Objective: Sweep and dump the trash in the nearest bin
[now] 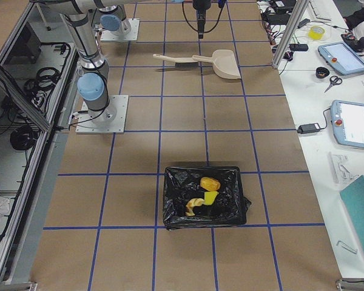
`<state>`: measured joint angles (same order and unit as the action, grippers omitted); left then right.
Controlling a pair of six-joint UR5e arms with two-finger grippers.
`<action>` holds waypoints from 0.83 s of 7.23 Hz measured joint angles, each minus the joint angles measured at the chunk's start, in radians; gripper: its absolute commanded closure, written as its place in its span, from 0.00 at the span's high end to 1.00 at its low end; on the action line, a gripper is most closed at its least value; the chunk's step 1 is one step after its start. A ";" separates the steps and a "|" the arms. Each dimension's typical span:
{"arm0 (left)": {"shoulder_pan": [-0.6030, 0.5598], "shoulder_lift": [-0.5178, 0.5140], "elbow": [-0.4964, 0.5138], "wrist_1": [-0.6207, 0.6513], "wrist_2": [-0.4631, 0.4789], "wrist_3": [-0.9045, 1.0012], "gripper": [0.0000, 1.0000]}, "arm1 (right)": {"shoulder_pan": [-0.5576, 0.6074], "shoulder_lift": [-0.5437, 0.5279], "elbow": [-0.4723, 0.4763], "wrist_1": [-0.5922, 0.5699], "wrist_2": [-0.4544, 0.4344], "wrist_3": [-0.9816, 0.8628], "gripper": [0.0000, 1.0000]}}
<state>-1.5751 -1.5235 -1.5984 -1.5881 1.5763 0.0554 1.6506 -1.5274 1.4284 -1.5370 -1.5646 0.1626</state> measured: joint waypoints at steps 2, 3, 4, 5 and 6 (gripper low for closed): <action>0.000 0.004 -0.002 -0.002 0.001 0.000 1.00 | 0.000 -0.002 0.000 0.001 0.000 0.000 1.00; 0.000 0.007 -0.006 -0.002 -0.001 0.000 1.00 | 0.000 -0.003 0.000 0.000 0.000 0.000 1.00; 0.000 0.008 -0.009 -0.003 -0.005 0.000 1.00 | 0.000 -0.003 0.000 0.000 0.000 0.000 1.00; 0.000 0.010 -0.012 -0.003 -0.005 -0.001 1.00 | 0.000 -0.003 0.001 0.001 0.000 0.000 1.00; 0.000 0.011 -0.014 -0.004 -0.001 -0.001 1.00 | 0.000 -0.003 0.001 0.001 0.000 0.000 1.00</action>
<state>-1.5752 -1.5122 -1.6120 -1.5917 1.5757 0.0542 1.6506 -1.5308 1.4295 -1.5357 -1.5646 0.1626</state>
